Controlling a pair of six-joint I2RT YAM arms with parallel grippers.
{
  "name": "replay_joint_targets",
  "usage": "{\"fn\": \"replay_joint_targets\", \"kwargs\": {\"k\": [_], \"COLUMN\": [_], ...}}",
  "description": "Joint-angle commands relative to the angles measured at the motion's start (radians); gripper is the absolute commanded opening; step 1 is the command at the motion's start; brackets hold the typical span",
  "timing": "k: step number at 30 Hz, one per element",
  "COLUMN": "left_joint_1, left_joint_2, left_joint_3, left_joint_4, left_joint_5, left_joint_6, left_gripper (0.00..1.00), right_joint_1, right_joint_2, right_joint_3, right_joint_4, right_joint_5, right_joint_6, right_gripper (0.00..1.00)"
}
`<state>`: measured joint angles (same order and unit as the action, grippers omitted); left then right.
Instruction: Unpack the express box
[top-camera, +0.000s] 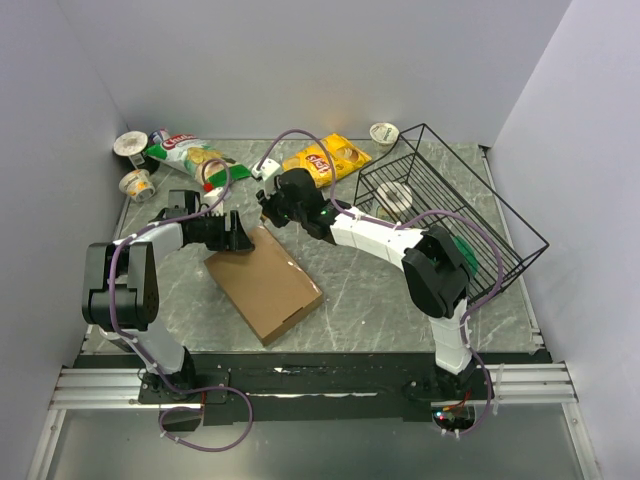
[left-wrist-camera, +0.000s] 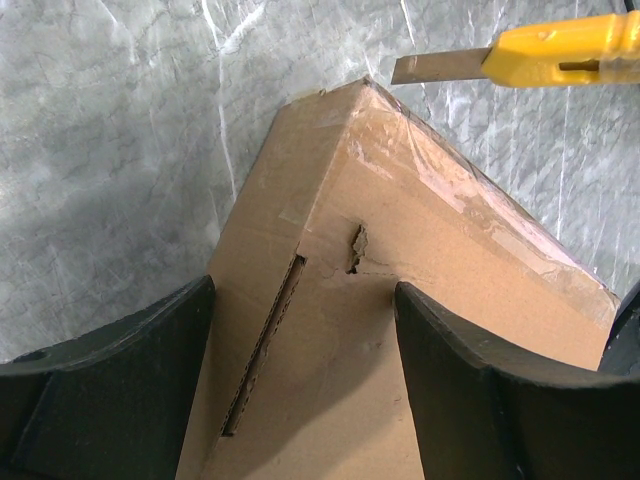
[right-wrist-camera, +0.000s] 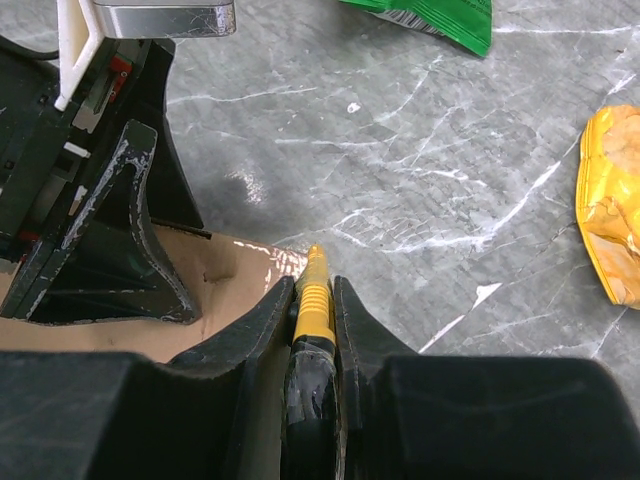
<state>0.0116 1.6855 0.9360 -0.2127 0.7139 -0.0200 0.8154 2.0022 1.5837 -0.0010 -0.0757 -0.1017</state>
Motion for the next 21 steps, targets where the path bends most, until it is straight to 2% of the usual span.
{"fn": "replay_joint_targets", "kwargs": {"k": [1, 18, 21], "left_joint_1": [-0.004, -0.005, -0.004], "left_joint_2": [0.013, 0.031, 0.031], "left_joint_3": [-0.019, -0.013, -0.009], "left_joint_4": [-0.013, -0.011, -0.017], "left_joint_5": [-0.019, -0.019, -0.054], "left_joint_6": [-0.008, -0.009, -0.021], "left_gripper": [0.76, 0.75, 0.74], "right_joint_1": [0.008, 0.008, 0.008], "right_joint_2": [0.027, 0.024, 0.009], "right_joint_3": [0.009, -0.002, -0.001], "right_joint_4": [0.036, 0.006, -0.054], "right_joint_5": [0.013, -0.004, 0.022], "right_joint_6": [-0.010, -0.003, 0.023], "right_gripper": [0.00, 0.00, 0.00]}}
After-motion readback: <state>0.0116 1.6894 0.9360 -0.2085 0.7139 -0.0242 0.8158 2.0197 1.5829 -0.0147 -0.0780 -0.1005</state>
